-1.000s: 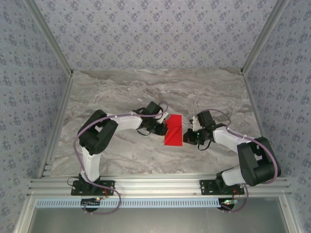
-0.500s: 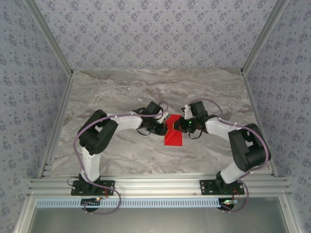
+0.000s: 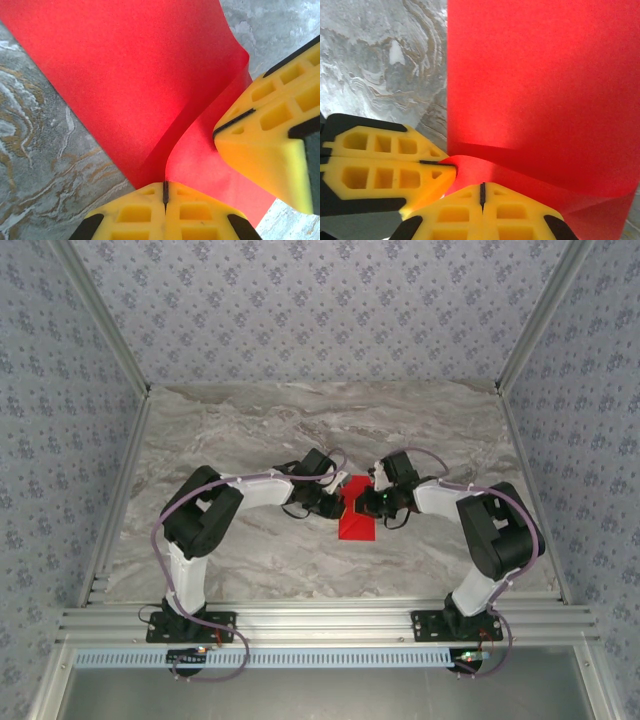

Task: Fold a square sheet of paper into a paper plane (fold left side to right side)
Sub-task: Fold the triangle a second time at the center of the table.

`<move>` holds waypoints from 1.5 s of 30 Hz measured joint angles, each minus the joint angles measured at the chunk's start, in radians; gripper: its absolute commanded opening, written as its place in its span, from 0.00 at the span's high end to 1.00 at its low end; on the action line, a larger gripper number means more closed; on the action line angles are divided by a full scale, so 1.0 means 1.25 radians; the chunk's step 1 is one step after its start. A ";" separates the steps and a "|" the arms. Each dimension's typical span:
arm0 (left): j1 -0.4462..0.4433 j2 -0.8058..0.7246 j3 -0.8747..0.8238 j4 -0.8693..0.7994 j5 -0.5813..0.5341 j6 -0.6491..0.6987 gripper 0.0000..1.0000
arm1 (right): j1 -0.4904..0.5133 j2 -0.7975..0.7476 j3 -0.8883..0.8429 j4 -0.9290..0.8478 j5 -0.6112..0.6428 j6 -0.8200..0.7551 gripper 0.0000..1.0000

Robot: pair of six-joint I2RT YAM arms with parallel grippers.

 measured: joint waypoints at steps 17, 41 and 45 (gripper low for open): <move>-0.001 0.000 0.003 -0.005 -0.003 0.006 0.93 | 0.004 0.009 0.000 -0.028 0.040 -0.035 0.97; -0.069 -0.195 -0.141 0.083 0.079 -0.120 0.78 | 0.005 0.011 0.000 -0.029 0.043 -0.035 0.97; -0.074 -0.141 -0.132 0.109 0.099 -0.138 0.78 | 0.005 0.011 0.000 -0.029 0.043 -0.035 0.97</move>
